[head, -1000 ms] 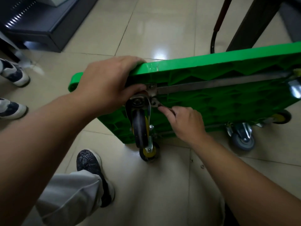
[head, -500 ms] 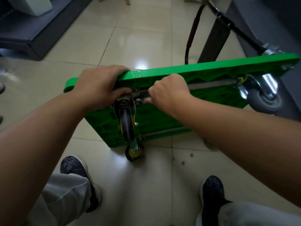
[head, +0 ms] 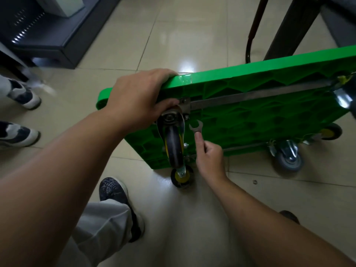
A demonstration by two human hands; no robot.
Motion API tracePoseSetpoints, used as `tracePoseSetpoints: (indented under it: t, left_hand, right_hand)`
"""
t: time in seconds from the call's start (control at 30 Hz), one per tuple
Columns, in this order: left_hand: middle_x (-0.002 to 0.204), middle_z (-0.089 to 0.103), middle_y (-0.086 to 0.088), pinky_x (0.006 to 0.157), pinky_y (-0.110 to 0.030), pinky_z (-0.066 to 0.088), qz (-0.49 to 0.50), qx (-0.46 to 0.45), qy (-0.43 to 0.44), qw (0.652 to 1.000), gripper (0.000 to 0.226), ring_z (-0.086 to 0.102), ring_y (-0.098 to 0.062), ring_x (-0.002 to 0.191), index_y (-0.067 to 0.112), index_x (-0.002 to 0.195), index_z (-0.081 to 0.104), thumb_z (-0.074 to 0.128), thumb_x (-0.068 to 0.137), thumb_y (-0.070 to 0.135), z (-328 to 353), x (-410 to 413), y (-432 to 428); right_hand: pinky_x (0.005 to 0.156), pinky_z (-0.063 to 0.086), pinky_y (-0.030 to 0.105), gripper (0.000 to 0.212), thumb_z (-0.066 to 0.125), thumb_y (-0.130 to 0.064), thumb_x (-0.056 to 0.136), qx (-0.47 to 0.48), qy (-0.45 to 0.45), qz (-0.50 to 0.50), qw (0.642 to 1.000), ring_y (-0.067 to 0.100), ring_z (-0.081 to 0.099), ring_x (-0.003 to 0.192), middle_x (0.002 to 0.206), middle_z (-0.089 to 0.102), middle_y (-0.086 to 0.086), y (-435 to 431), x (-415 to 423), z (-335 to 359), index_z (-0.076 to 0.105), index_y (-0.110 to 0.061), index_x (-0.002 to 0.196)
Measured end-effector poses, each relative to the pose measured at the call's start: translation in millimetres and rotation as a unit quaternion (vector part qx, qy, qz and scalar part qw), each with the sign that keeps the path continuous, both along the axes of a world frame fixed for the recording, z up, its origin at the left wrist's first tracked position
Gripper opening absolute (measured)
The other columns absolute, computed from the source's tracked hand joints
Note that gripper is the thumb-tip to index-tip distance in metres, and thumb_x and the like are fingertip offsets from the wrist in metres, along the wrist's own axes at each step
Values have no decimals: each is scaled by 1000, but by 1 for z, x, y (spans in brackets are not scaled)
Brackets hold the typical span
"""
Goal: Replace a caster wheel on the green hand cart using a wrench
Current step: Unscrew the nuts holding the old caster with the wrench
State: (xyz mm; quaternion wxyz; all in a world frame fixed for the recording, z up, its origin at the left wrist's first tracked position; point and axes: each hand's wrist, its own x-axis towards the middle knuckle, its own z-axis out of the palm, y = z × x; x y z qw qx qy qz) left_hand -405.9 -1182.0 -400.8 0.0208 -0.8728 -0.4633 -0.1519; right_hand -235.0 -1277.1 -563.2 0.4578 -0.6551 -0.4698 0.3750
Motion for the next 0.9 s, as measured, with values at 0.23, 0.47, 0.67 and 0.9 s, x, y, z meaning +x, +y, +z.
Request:
tracePoseSetpoints:
  t: [0.23,0.47,0.67,0.9]
  left_hand:
    - [130,64,7,79,-37,45,-1,8,3,1000,54,61,-24,114,29,142,50,61,92,49,0,-1,1]
    - [129,64,7,76,-33,40,-4,22,10,1000,53,61,-24,113,28,141,51,62,94,49,-2,-2,1]
    - [129,65,5,81,-40,47,0,13,4,1000,55,62,-27,114,27,141,50,60,92,49,-1,0,0]
    - [128,65,5,79,-38,45,6,7,2,1000,54,62,-26,113,29,142,49,62,92,47,-1,1,-3]
  right_hand:
    - [47,23,28,65,37,-78,84,12,1,23,1000,8,29,44,50,32,-6,24,-11,-15,37,-19,56]
    - [45,20,27,63,36,-75,90,49,-81,50,994,11,30,41,47,31,-7,36,1,-14,32,-24,54]
    - [45,27,26,72,19,-80,89,70,-456,102,881,27,50,42,46,37,-4,45,50,37,38,-20,53]
    - [47,31,25,64,26,-67,99,65,-705,207,675,17,46,46,55,48,-2,55,42,143,46,-18,63]
